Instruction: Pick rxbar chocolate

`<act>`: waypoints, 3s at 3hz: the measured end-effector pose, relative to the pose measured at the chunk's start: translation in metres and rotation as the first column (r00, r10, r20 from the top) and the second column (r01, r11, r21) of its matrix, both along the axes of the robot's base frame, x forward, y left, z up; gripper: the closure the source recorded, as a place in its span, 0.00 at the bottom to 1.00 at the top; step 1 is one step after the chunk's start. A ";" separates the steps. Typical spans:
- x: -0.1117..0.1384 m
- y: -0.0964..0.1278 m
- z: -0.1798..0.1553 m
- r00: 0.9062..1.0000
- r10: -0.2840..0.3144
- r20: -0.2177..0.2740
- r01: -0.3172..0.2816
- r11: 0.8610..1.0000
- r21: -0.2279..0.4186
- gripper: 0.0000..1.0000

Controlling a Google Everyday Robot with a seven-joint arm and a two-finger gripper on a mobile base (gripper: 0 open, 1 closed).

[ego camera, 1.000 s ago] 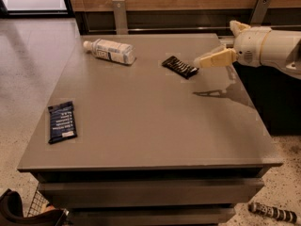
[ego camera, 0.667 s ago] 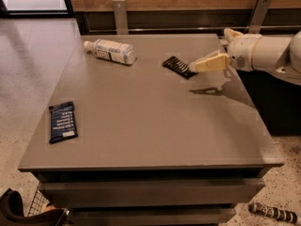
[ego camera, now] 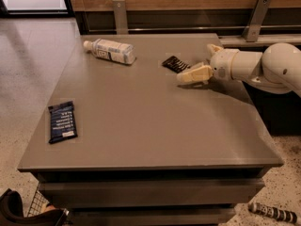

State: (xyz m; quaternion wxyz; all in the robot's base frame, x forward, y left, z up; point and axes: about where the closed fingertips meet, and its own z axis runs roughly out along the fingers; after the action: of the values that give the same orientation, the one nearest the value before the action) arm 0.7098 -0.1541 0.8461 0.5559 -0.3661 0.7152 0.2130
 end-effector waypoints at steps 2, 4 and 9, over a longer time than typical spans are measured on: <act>0.011 0.030 -0.035 0.996 0.066 -0.067 -0.065 0.998 0.014 0.03; 0.010 0.031 -0.040 0.994 0.072 -0.087 -0.070 0.997 0.021 0.57; -0.010 0.040 0.019 0.974 0.227 -0.023 -0.227 0.974 0.011 1.00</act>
Offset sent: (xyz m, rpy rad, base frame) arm 0.0158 0.0355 -0.0466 0.0146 0.0955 0.0818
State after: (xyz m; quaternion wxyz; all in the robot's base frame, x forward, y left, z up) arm 0.6999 -0.1144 0.8650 0.5207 -0.4405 0.6747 0.2824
